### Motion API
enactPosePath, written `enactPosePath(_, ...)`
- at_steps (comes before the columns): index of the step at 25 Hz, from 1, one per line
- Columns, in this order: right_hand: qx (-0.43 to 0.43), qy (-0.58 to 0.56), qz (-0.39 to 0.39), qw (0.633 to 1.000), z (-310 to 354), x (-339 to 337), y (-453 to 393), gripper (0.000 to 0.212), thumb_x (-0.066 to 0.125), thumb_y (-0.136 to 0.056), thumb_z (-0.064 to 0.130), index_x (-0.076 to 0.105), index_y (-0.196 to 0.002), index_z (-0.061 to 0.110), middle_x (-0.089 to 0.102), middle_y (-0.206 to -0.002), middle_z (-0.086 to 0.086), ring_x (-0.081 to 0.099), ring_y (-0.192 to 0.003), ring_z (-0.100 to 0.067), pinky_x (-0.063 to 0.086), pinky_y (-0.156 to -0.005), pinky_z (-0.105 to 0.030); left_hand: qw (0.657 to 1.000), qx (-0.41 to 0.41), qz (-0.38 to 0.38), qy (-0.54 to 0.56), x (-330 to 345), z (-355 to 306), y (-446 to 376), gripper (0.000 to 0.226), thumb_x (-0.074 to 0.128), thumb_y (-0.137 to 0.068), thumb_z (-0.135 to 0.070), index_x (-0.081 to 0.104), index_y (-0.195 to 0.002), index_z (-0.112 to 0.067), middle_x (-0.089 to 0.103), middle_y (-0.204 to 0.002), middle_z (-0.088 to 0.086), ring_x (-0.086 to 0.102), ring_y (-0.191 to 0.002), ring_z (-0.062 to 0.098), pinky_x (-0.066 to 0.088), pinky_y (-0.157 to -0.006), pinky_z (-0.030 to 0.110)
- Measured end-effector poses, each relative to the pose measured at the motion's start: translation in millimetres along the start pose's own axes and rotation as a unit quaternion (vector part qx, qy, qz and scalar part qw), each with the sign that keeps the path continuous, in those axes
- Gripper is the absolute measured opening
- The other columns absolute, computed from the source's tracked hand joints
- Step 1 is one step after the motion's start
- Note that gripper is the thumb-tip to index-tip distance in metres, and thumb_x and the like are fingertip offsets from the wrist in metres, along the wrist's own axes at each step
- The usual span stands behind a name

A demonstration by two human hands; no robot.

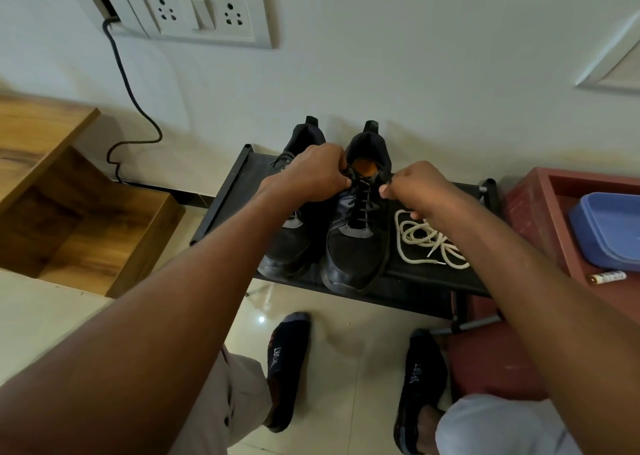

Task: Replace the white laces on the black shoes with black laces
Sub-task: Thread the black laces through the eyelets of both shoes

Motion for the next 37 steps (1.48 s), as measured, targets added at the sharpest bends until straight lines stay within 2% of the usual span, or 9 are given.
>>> enactPosePath(5,0.017,-0.068,0.006,0.998,-3,-1,-2,0.028,0.072,-0.097,0.038,0.067,-0.095,0.010,0.060,-0.087,-0.004,0.054,-0.075,-0.020,0.046,-0.060,-0.034,1.000,0.002,-0.028,0.008,1,0,-4,0.019,0.068,-0.097,-0.034,0.068,-0.100,-0.015,0.071,-0.085,0.006,0.069,-0.084,0.026,0.059,-0.083,0.048)
enactPosePath(10,0.059,-0.115,-0.010,0.992,-7,1,-1,0.013,0.074,-0.092,0.020,0.066,-0.098,0.011,0.054,-0.081,-0.004,0.050,-0.071,-0.018,0.045,-0.056,-0.032,1.000,0.004,-0.025,0.019,2,1,-4,0.012,0.069,-0.096,-0.028,0.068,-0.097,-0.016,0.071,-0.083,0.003,0.071,-0.083,0.024,0.060,-0.084,0.045)
enactPosePath(16,0.152,-0.353,0.142,0.912,-6,13,7,0.016,0.057,-0.094,0.019,0.057,-0.078,0.016,0.031,-0.057,0.006,0.033,-0.051,-0.009,0.037,-0.059,-0.026,0.999,0.007,-0.049,-0.024,-1,2,2,0.014,0.066,-0.091,-0.016,0.076,-0.097,-0.023,0.072,-0.097,0.006,0.069,-0.086,0.032,0.060,-0.078,0.046)
enactPosePath(21,0.176,-0.421,0.101,0.884,-13,12,4,0.017,0.053,-0.093,0.014,0.054,-0.076,0.016,0.030,-0.053,0.005,0.032,-0.051,-0.010,0.038,-0.057,-0.026,0.995,-0.039,-0.075,-0.059,-4,1,6,0.027,0.061,-0.093,-0.017,0.076,-0.114,-0.025,0.068,-0.107,0.010,0.066,-0.094,0.039,0.058,-0.079,0.046)
enactPosePath(24,0.154,-0.324,0.029,0.933,-20,4,0,0.011,0.057,-0.094,0.016,0.058,-0.083,0.014,0.040,-0.056,0.002,0.039,-0.054,-0.012,0.039,-0.055,-0.026,0.995,-0.042,-0.072,-0.054,-4,-4,6,0.021,0.060,-0.093,-0.020,0.074,-0.108,-0.016,0.069,-0.097,0.010,0.068,-0.084,0.036,0.061,-0.078,0.048)
enactPosePath(26,0.057,-0.136,-0.086,0.985,-11,-23,-1,0.011,0.059,-0.093,0.021,0.061,-0.086,0.013,0.051,-0.068,-0.003,0.051,-0.063,-0.019,0.040,-0.054,-0.026,0.997,-0.045,-0.061,-0.026,-7,-2,5,0.017,0.059,-0.092,-0.021,0.073,-0.100,-0.013,0.070,-0.083,0.009,0.070,-0.073,0.032,0.063,-0.075,0.048)
enactPosePath(28,-0.041,0.057,-0.163,0.984,10,-52,12,0.025,0.060,-0.092,0.029,0.061,-0.074,0.012,0.058,-0.067,-0.003,0.058,-0.063,-0.024,0.039,-0.055,-0.028,0.998,-0.046,-0.052,-0.007,-9,1,4,0.017,0.060,-0.094,-0.024,0.072,-0.092,-0.012,0.072,-0.071,0.007,0.073,-0.063,0.027,0.064,-0.073,0.045)
enactPosePath(33,-0.011,0.285,-0.021,0.958,-10,-48,46,0.026,0.077,-0.086,0.038,0.073,-0.084,0.012,0.074,-0.082,-0.008,0.071,-0.077,-0.028,0.058,-0.074,-0.038,0.999,-0.041,0.010,-0.012,3,2,11,0.024,0.059,-0.096,-0.027,0.071,-0.084,-0.009,0.073,-0.060,0.002,0.072,-0.052,0.017,0.063,-0.068,0.039)
enactPosePath(37,-0.128,0.294,-0.093,0.943,-4,-37,52,0.030,0.076,-0.087,0.023,0.066,-0.114,0.015,0.068,-0.112,-0.010,0.065,-0.097,-0.030,0.055,-0.083,-0.040,1.000,-0.022,-0.012,-0.016,1,-8,10,0.020,0.058,-0.096,-0.028,0.065,-0.100,-0.010,0.068,-0.082,0.011,0.070,-0.079,0.033,0.061,-0.076,0.050)
Point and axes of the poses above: each hand's wrist, its own y-axis away from the middle knuckle, its own x-axis out of the palm, z = x × y, the point moved 7 cm from there along -y, towards the middle knuckle
